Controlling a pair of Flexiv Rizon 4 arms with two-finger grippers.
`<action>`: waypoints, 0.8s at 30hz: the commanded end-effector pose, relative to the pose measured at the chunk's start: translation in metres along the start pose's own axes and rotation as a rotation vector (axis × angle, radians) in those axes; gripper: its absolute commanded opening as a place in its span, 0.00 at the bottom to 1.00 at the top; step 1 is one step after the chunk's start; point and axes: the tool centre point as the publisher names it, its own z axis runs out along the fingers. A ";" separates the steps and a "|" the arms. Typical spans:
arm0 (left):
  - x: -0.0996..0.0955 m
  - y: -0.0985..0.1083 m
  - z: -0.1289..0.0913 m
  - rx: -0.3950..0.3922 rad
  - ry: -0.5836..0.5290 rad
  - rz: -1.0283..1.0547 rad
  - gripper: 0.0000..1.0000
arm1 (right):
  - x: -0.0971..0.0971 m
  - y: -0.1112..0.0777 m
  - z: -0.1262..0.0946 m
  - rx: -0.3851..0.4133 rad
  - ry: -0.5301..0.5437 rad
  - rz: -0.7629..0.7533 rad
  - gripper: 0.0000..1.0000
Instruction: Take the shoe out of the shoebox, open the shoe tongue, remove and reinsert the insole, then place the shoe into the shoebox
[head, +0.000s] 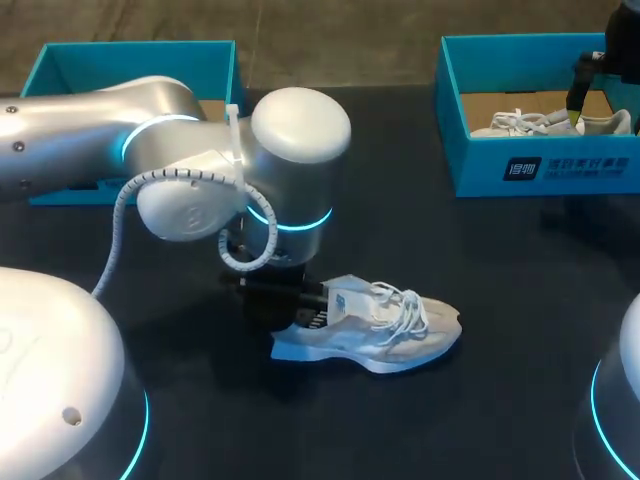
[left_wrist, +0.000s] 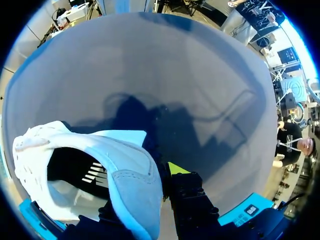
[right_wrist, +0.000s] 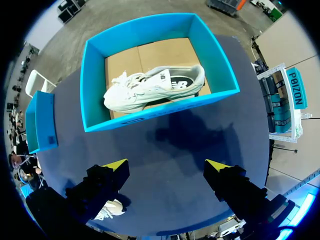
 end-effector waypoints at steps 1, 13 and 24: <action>-0.002 0.002 0.003 0.007 -0.001 -0.015 0.00 | 0.000 0.000 0.000 0.001 0.000 0.000 1.00; -0.008 0.006 0.010 0.005 -0.017 -0.026 0.00 | 0.000 0.000 0.000 0.001 0.000 0.000 1.00; -0.010 0.009 0.016 -0.027 -0.026 -0.008 0.18 | 0.000 0.000 0.000 0.001 0.000 0.000 1.00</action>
